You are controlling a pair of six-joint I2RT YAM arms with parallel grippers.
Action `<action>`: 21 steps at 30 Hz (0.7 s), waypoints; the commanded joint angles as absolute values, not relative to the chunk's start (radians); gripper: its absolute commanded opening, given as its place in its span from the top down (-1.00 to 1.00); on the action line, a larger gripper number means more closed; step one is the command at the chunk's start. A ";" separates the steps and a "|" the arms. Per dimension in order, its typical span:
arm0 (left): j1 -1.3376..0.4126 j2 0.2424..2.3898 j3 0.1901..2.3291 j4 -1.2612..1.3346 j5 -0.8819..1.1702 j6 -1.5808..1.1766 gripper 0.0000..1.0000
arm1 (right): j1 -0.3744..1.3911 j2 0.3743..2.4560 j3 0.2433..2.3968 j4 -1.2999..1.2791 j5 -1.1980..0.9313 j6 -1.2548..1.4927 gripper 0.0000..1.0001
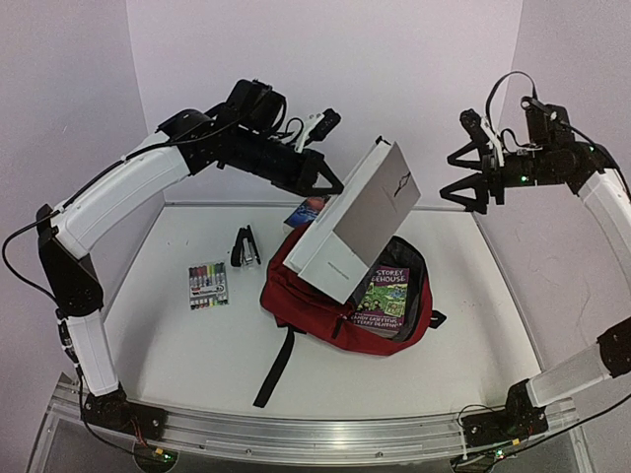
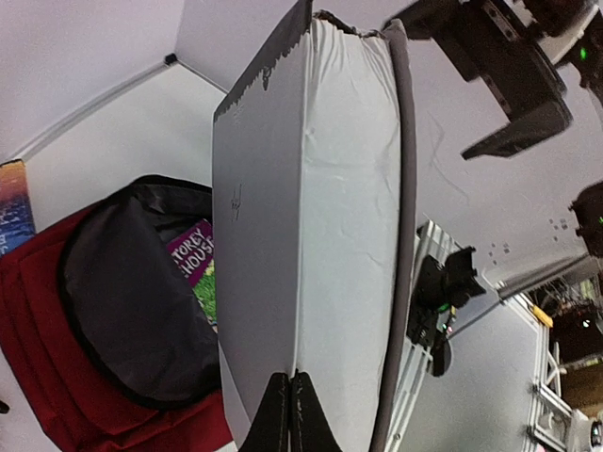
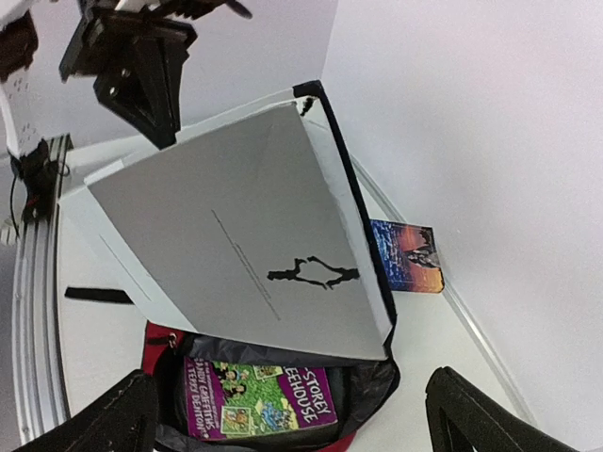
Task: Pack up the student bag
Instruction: Pick up the book from the center of the board.
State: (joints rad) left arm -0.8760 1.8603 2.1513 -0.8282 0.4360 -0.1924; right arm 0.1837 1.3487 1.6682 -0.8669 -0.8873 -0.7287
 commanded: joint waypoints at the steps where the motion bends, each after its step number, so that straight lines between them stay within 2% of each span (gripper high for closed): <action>1: -0.871 1.774 2.135 -0.859 0.650 -0.100 1.00 | 0.180 1.401 1.725 -1.042 -0.931 -0.967 -0.97; 5: -0.872 1.782 2.108 -0.882 0.730 -0.063 1.00 | 0.188 1.469 1.784 -1.224 -0.992 -1.109 -0.97; 11: -0.875 1.799 2.106 -0.869 0.794 -0.059 0.99 | 0.261 1.560 1.842 -1.349 -1.056 -1.137 -0.97; 16: -0.877 1.800 2.109 -0.848 0.792 -0.032 0.99 | 0.323 1.578 1.823 -1.358 -1.092 -1.075 -0.95; 18: -0.881 1.802 2.107 -0.844 0.801 -0.033 0.99 | 0.327 1.596 1.827 -1.358 -1.100 -1.051 -0.84; 21: -0.888 1.802 2.100 -0.847 0.799 -0.027 1.00 | 0.327 1.635 1.851 -1.357 -1.121 -0.977 -0.51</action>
State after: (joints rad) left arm -0.8783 1.8339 2.0981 -0.8982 0.7581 -0.0525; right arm 0.3290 1.5866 1.8037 -1.3153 -1.0626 -1.0583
